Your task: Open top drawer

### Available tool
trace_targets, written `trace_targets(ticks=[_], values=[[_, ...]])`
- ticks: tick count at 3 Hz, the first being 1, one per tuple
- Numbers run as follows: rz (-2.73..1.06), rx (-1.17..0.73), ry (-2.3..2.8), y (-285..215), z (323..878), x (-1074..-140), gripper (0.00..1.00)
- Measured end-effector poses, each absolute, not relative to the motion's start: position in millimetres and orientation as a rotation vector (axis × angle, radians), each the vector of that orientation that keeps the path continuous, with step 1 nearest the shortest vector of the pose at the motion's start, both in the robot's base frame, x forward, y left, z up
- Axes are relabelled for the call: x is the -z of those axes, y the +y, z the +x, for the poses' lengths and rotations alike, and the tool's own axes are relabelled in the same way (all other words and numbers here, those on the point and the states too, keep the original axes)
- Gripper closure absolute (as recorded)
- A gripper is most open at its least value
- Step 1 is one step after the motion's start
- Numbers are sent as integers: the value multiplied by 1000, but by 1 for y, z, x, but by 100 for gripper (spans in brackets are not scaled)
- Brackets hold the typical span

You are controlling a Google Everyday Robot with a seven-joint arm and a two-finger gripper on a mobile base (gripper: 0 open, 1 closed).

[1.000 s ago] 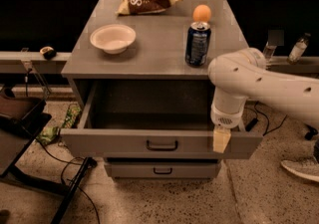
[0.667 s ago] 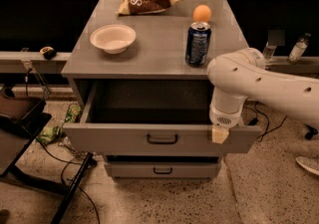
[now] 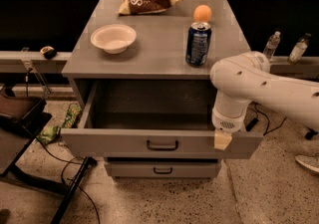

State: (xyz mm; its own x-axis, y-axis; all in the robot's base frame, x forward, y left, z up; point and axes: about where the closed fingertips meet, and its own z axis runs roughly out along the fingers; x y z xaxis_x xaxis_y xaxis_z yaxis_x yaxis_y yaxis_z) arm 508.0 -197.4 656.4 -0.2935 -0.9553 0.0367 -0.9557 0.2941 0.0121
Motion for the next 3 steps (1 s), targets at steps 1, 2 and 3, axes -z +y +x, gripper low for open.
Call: trace_targets(ticks=[1, 2, 3], values=[[1845, -19, -2497, -197, 508, -657, 100], [1843, -19, -2480, -202, 491, -658, 100], [1843, -19, -2480, -202, 490, -658, 100]])
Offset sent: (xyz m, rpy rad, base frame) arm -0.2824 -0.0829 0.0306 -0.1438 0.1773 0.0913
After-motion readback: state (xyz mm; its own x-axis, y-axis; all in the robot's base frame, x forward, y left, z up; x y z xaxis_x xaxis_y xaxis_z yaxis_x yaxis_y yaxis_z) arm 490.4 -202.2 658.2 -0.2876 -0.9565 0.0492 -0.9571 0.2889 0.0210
